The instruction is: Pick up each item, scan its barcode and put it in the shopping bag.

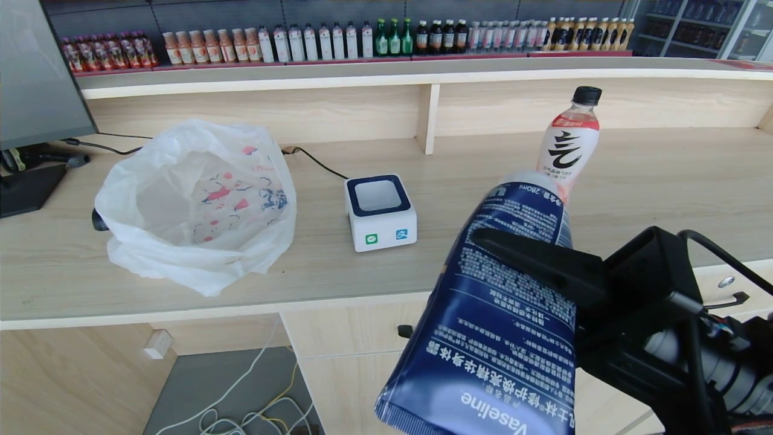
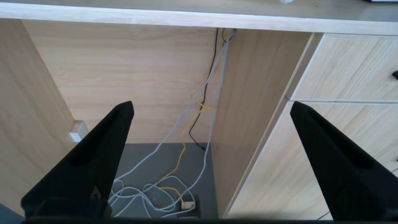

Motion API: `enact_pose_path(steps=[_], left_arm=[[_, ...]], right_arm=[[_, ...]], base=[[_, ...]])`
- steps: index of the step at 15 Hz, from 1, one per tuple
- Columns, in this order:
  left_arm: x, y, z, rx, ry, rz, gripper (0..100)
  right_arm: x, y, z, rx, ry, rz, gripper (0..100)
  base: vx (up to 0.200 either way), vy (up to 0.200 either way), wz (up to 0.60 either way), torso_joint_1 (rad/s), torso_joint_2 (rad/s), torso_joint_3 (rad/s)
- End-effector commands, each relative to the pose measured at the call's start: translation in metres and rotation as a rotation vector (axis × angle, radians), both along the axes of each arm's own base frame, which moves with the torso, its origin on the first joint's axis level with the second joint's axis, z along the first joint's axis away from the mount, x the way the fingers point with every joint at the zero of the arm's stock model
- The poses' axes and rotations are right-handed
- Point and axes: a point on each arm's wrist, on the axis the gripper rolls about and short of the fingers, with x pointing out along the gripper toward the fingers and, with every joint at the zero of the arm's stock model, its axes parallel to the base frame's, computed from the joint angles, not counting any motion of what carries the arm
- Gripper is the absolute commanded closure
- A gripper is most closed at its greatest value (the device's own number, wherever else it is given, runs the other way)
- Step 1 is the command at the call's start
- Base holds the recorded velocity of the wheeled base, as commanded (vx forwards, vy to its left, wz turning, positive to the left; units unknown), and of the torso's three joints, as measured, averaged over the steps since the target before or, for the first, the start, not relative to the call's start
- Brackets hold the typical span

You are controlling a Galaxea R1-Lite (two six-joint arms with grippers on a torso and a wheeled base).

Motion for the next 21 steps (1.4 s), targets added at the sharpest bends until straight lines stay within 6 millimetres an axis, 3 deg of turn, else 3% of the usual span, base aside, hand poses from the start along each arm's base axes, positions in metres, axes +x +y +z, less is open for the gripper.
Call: enact_pose_path(steps=[1, 12, 21], left_arm=[[0.000, 0.000, 0.000, 0.000, 0.000, 0.001, 0], [0.000, 0.000, 0.000, 0.000, 0.000, 0.001, 0], [0.000, 0.000, 0.000, 0.000, 0.000, 0.001, 0]], right_arm=[[-0.001, -0.001, 0.000, 0.001, -0.003, -0.001, 100], [-0.001, -0.001, -0.001, 0.003, 0.011, 0.002, 100], [0.002, 0.005, -0.018, 0.040, 0.143, 0.055, 100]], base=[[0.000, 0.000, 0.00, 0.000, 0.00, 0.000], [0.000, 0.000, 0.00, 0.000, 0.00, 0.000], [0.000, 0.000, 0.00, 0.000, 0.00, 0.000]])
